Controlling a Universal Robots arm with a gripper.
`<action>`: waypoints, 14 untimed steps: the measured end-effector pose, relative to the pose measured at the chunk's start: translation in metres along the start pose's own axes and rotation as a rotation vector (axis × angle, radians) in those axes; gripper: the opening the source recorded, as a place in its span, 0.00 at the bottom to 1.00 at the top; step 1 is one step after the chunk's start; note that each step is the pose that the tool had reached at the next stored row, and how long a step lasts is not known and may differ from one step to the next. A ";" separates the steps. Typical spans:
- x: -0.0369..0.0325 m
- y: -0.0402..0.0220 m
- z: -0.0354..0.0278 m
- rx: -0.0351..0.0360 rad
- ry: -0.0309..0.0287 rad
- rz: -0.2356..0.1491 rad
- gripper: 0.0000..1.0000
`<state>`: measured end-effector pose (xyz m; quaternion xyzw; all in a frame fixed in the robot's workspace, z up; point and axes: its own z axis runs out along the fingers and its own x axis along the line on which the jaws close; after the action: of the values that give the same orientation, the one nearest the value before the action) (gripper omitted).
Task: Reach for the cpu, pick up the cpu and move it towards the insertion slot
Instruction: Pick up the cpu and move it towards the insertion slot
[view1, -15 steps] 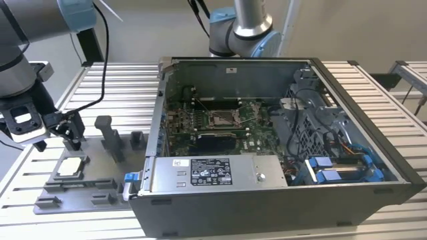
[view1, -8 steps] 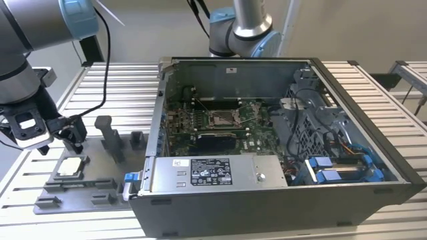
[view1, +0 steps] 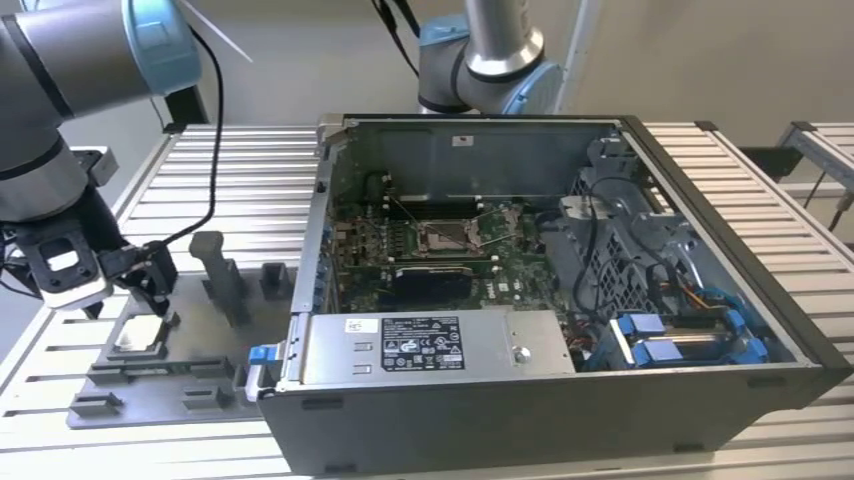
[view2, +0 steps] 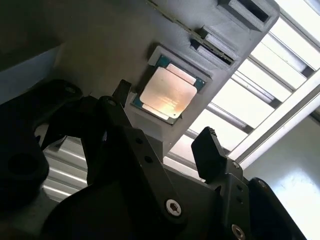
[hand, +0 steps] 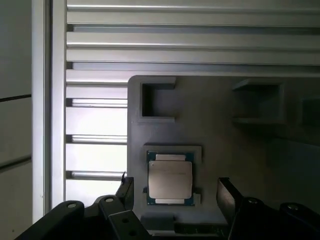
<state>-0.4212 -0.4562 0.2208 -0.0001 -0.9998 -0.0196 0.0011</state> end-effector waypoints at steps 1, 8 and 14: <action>0.0000 -0.0005 0.0017 -0.0001 -0.0001 0.000 1.00; 0.0009 -0.0025 0.0131 0.0000 -0.0001 -0.001 1.00; 0.0029 -0.0028 0.0209 0.0002 -0.0001 -0.011 1.00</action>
<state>-0.4242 -0.4582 0.1998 0.0052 -0.9998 -0.0195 0.0010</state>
